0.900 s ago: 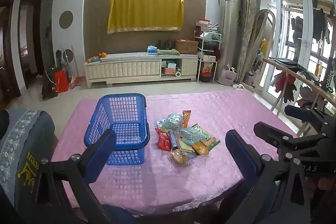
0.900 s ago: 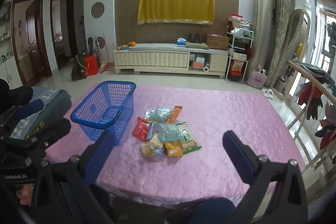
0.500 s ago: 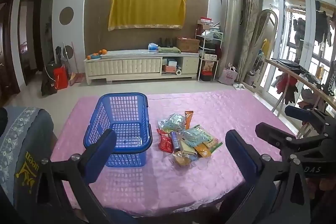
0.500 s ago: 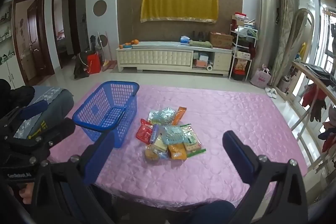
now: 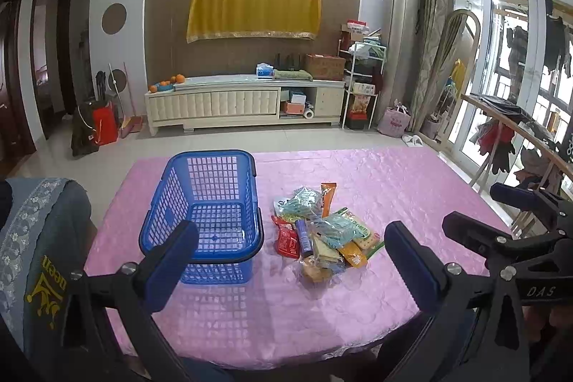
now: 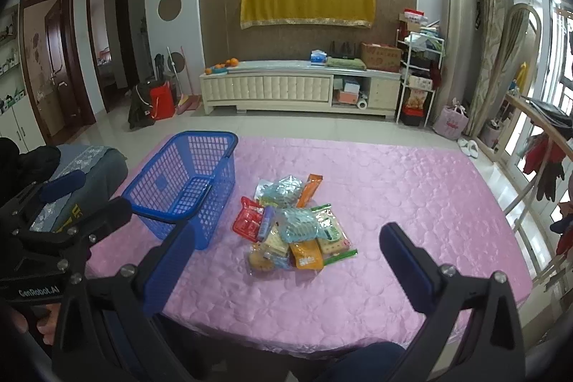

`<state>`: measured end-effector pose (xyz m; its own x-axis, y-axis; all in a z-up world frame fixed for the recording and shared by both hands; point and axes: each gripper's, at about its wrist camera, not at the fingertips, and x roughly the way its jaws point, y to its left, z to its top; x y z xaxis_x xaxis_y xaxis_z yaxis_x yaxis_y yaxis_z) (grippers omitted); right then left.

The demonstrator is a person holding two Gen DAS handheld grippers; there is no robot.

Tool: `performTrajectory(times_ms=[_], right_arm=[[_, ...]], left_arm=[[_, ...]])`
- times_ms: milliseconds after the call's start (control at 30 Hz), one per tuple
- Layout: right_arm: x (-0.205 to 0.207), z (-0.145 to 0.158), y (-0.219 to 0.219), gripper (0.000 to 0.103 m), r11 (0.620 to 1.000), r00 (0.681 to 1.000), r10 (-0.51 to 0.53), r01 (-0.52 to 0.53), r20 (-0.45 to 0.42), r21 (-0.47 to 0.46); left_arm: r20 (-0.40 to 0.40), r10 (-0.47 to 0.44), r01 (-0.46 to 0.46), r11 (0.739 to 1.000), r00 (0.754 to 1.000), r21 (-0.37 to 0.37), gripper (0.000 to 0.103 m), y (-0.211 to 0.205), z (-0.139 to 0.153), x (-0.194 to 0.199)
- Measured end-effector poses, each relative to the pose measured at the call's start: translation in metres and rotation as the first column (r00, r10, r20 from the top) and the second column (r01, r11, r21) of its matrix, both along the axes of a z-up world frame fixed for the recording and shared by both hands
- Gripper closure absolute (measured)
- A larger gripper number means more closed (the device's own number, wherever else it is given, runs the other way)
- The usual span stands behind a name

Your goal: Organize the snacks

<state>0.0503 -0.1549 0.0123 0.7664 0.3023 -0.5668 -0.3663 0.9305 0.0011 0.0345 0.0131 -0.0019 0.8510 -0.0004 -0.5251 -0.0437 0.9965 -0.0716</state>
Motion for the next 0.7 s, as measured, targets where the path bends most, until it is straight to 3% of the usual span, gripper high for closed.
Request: performTrajectory(times_ms=[700], right_arm=[[0.0054,0.0010,0.0038,0.000,1.000,0.999,0.023,-0.023,-0.022,0.002]], left_arm=[[-0.016,0.018,-0.018,1.000,1.000,-0.005,0.000,0.0049,-0.0016,0.0031]])
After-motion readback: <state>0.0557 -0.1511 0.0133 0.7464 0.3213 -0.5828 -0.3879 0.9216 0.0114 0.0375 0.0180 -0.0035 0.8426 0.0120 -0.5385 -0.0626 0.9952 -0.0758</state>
